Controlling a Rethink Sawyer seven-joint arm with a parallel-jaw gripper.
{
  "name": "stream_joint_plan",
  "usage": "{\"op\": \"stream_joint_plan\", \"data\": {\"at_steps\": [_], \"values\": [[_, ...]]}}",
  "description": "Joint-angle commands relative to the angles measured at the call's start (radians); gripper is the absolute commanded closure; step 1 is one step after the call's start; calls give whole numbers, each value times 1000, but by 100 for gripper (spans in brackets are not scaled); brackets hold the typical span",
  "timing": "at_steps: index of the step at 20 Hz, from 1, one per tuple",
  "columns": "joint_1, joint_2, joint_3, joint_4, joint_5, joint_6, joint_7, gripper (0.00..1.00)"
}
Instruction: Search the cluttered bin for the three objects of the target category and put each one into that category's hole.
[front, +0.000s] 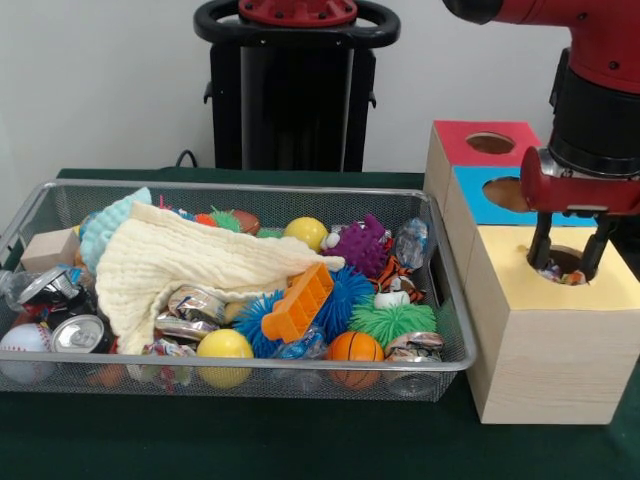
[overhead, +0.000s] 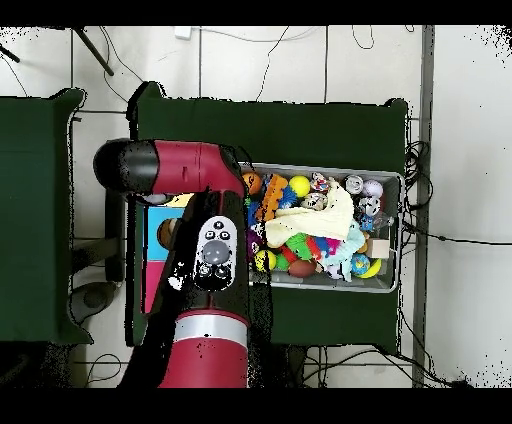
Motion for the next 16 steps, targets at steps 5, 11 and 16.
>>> {"op": "stream_joint_plan", "data": {"at_steps": [5,11,16], "values": [[-70,-131,9,-46,32,203,176,0],[-55,-113,15,-46,18,181,194,0],[-83,-107,37,-69,19,210,157,0]]}}
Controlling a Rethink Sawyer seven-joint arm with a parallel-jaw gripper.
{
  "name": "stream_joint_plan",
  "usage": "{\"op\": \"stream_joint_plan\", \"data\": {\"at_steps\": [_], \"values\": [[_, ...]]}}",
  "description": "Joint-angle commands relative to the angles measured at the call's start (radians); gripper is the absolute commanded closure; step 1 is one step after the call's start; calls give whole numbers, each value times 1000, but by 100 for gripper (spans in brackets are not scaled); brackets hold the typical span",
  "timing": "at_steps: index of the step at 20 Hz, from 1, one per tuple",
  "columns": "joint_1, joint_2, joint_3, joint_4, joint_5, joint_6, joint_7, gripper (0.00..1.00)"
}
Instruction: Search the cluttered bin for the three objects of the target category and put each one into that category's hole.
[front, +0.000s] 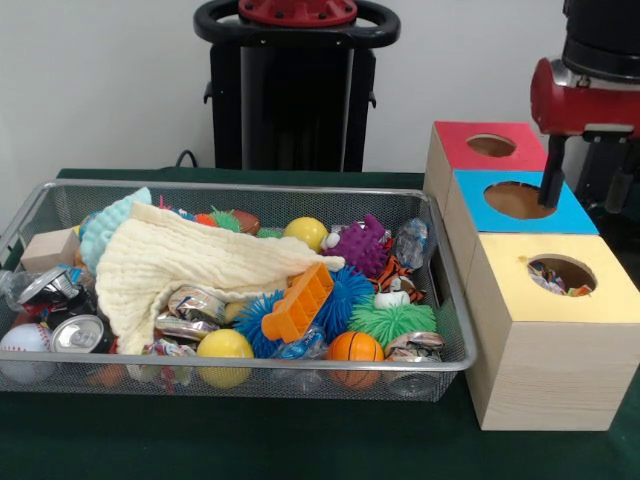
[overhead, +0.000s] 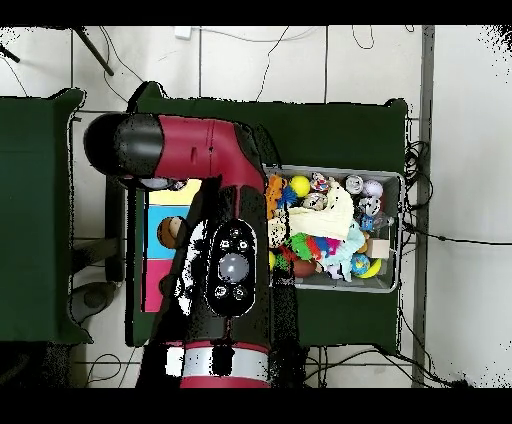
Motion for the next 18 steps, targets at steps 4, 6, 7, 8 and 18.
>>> {"op": "stream_joint_plan", "data": {"at_steps": [4,6,7,8,18], "values": [[-104,-2,65,-28,9,117,74,0],[-132,-13,78,1,10,96,39,0],[-147,-14,85,6,12,96,24,0],[-156,-18,89,18,11,89,16,0],[-234,-44,117,114,-24,10,-57,0]]}}
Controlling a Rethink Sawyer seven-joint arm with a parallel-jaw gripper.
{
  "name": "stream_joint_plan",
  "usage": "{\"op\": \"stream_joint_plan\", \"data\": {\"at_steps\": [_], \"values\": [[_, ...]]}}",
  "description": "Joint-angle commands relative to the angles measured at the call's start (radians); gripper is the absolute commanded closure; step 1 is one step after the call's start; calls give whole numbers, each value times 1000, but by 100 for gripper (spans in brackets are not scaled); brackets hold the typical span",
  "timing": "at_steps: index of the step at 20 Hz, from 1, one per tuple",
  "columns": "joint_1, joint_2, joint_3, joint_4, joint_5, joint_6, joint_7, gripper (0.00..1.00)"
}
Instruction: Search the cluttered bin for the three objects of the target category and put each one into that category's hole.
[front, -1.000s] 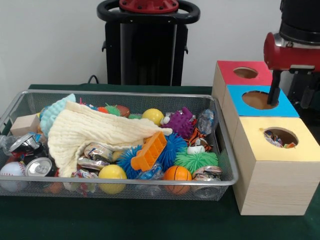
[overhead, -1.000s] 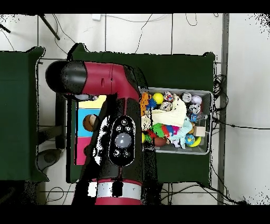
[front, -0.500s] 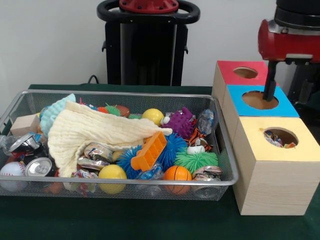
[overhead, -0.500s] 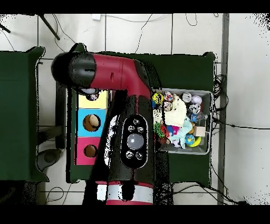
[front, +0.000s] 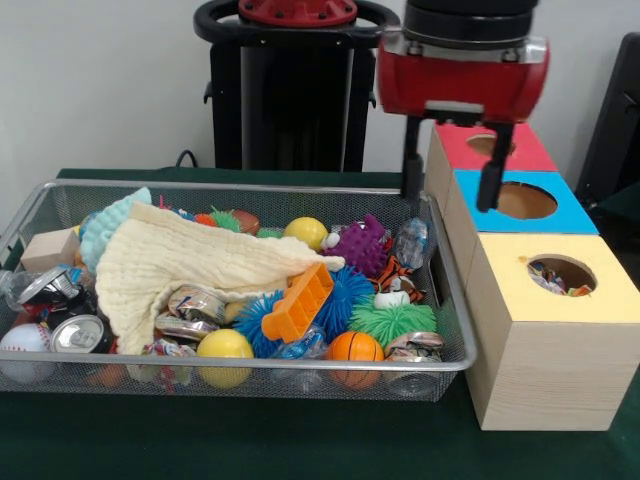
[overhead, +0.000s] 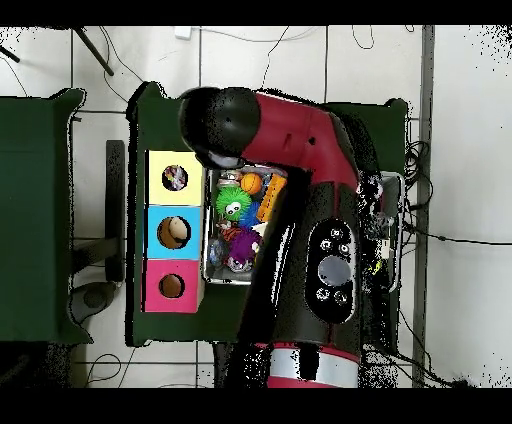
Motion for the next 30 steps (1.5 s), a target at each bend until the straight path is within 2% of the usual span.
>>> {"op": "stream_joint_plan", "data": {"at_steps": [1,6,12,19,30], "values": [[-63,-18,110,156,-28,-10,-67,0],[-95,-48,125,258,-54,-105,-106,0],[-136,-52,156,336,-67,-170,-120,0],[-196,16,210,296,-120,-211,-160,0],[-261,72,283,223,-206,-182,-191,0]]}}
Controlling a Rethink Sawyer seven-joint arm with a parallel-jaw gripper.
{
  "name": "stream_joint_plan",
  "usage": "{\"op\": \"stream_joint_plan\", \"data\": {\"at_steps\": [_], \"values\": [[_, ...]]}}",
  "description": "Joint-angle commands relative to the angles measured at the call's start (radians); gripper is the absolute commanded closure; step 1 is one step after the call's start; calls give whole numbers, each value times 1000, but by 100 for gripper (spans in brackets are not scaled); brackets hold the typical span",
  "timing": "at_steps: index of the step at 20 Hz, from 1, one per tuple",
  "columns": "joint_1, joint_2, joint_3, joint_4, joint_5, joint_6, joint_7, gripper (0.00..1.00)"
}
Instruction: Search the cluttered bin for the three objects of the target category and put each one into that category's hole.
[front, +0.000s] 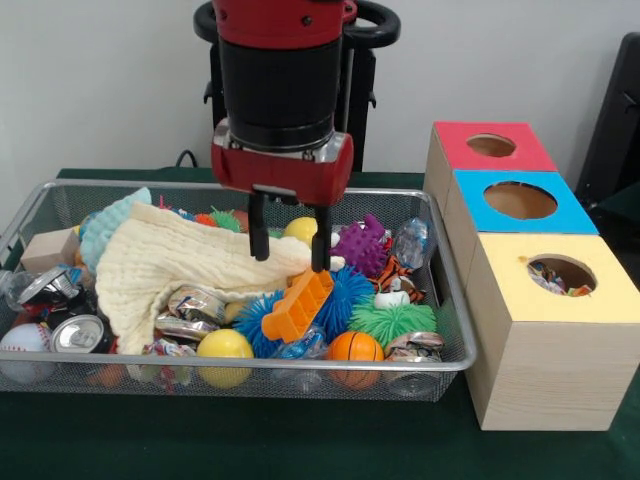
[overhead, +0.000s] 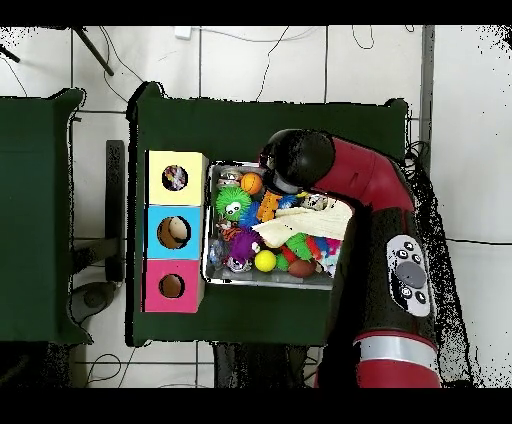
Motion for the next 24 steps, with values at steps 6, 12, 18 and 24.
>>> {"op": "stream_joint_plan", "data": {"at_steps": [6,12,18,24], "values": [[-99,111,216,-6,-144,-41,-275,0],[-121,96,260,-18,-247,14,-366,0],[-130,93,298,-60,-349,106,-449,0],[-145,49,331,-101,-397,224,-511,0]]}}
